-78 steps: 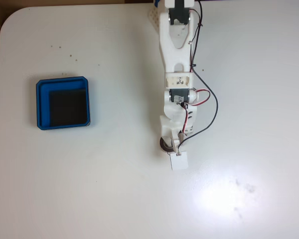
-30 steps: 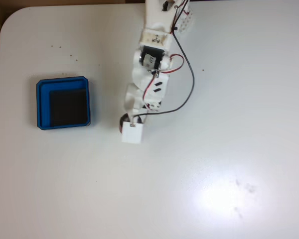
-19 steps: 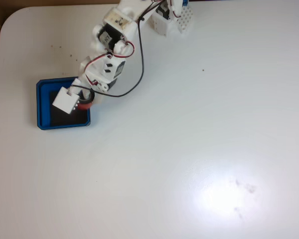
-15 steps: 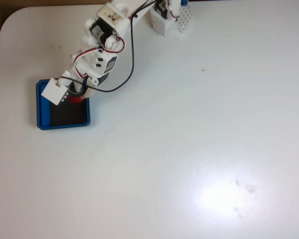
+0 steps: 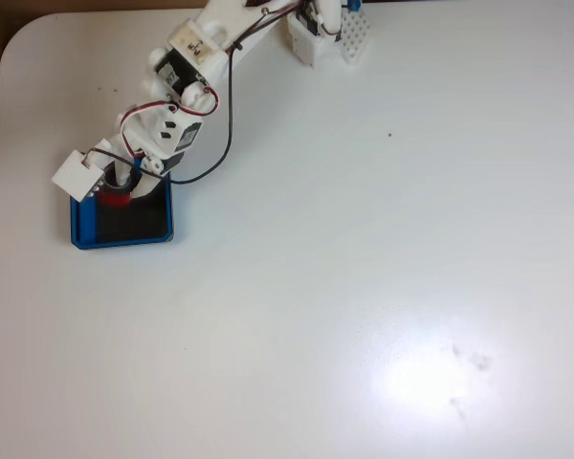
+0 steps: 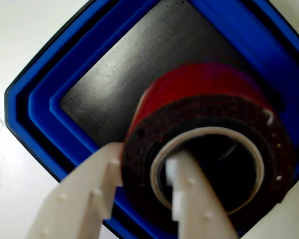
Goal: Pick the red roll and drop it in the blue box
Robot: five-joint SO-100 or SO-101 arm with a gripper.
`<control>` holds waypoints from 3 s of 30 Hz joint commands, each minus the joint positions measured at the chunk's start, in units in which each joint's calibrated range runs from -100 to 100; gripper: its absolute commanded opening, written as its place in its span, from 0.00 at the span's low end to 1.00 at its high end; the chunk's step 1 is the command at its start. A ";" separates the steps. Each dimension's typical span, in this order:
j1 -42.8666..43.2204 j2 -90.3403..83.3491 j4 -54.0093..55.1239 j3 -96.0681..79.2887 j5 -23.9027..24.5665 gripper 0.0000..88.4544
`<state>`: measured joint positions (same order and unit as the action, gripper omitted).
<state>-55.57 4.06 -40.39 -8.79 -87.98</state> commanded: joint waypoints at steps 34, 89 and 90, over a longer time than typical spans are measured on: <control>-0.17 -9.25 1.04 -2.44 0.42 0.12; 34.22 -99.47 20.43 -91.21 -0.19 0.13; 36.37 -99.47 20.43 -91.21 -0.19 0.13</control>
<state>-24.29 -94.75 -20.77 -99.10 -87.81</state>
